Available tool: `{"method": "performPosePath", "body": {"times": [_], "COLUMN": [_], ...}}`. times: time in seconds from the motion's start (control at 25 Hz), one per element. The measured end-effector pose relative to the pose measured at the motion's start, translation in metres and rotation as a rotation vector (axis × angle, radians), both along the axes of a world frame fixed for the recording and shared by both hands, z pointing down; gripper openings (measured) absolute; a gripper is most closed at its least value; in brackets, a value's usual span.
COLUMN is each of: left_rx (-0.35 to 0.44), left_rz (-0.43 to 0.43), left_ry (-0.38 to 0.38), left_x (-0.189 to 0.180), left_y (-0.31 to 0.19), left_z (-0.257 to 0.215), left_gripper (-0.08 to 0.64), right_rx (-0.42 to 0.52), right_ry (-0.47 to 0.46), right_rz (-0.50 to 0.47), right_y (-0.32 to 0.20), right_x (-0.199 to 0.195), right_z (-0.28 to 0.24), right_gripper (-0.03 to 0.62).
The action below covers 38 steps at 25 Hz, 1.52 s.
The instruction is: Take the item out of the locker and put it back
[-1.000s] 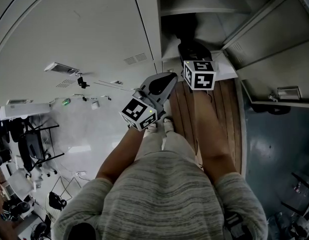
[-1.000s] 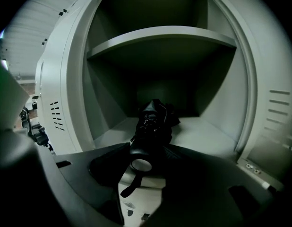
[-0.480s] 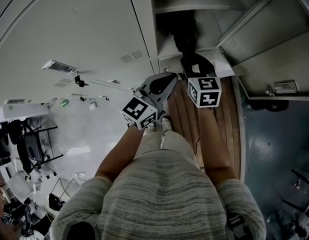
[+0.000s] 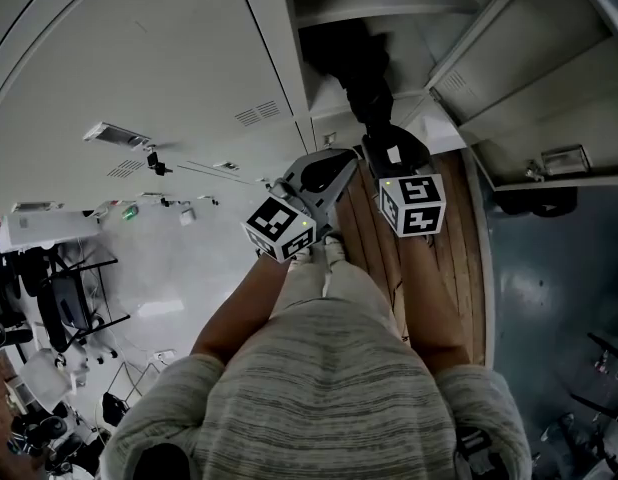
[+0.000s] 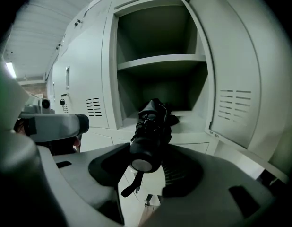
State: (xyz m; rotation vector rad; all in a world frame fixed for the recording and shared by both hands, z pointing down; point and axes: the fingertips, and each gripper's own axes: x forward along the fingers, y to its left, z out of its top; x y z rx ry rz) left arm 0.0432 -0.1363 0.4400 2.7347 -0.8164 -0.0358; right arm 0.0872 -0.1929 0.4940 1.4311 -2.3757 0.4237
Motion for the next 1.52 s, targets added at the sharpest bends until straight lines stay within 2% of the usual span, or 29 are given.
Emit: {"method": "performPosePath", "body": {"times": [0.68,1.0,1.32,1.52], "left_rx": [0.001,0.001,0.007,0.013], "left_rz": [0.002,0.001,-0.003,-0.009], "left_ry": [0.021,0.031,0.046,0.049], "left_x": [-0.002,-0.006,-0.011,-0.015], "left_y": [0.001,-0.003,-0.006,-0.011], "left_z": [-0.004,-0.005,-0.009,-0.011], "left_gripper": [0.009,0.009,0.009,0.009], "right_rx": [-0.017,-0.042,-0.100,-0.147], "right_ry": [-0.048,-0.104,-0.013,0.012], "right_rz": [-0.010,-0.028,-0.103,-0.093], "right_y": [0.002,-0.002,-0.043,-0.064], "right_x": [-0.001,-0.002,-0.008,-0.017], "right_z": [0.000,-0.025,-0.050,-0.051], "right_gripper": [0.218,0.270,0.278,0.280]}}
